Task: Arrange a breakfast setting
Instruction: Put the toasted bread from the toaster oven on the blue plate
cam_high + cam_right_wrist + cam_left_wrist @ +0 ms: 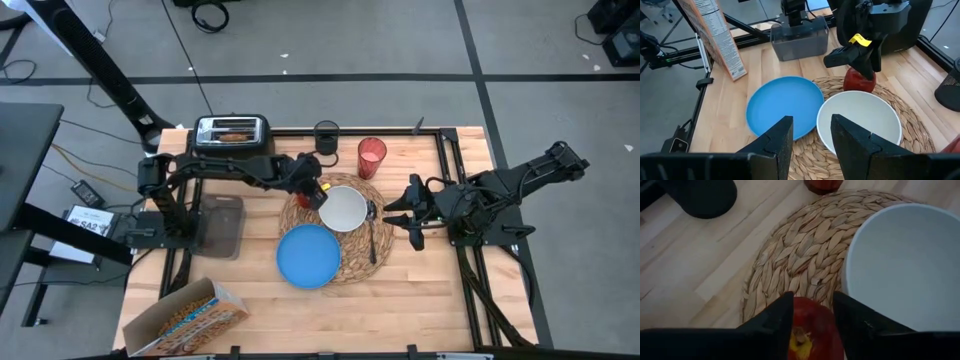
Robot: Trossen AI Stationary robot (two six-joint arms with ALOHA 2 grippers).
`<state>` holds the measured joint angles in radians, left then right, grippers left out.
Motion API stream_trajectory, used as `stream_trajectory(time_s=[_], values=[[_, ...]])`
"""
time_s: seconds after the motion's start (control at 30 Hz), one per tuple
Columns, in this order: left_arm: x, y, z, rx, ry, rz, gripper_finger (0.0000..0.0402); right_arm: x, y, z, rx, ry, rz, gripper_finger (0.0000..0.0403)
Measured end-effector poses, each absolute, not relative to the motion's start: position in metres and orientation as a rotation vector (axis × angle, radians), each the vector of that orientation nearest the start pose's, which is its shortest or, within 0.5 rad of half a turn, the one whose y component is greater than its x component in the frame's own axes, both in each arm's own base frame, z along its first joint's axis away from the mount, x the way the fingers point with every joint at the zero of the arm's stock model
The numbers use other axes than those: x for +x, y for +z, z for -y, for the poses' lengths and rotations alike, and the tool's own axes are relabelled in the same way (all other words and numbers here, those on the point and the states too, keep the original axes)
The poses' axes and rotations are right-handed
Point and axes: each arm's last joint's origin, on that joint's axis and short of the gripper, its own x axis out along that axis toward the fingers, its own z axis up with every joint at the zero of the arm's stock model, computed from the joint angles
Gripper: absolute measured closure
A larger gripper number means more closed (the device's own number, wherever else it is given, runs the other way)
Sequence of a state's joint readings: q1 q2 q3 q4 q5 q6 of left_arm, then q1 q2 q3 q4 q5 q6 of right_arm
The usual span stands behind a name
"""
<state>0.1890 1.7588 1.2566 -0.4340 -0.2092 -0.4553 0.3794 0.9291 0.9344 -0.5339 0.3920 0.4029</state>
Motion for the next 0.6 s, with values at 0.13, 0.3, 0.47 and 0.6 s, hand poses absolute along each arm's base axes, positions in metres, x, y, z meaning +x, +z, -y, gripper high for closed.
stream_trajectory(time_s=[0.13,0.3,0.47,0.6], values=[[0.364,0.230,-0.076,-0.401,0.577,-0.851,0.0247,0.179,0.329,-0.059,0.190,-0.109,-0.478,0.0261],[0.366,0.255,-0.076,-0.380,0.572,-0.886,0.0244,0.179,0.328,-0.060,0.169,-0.072,-0.488,0.0261],[0.357,0.309,-0.075,-0.303,0.539,-0.901,0.0244,0.179,0.328,-0.061,0.178,-0.052,-0.494,0.0261],[0.324,0.364,-0.087,-0.263,0.658,-0.822,0.0244,0.179,0.328,-0.062,0.186,-0.032,-0.500,0.0261]])
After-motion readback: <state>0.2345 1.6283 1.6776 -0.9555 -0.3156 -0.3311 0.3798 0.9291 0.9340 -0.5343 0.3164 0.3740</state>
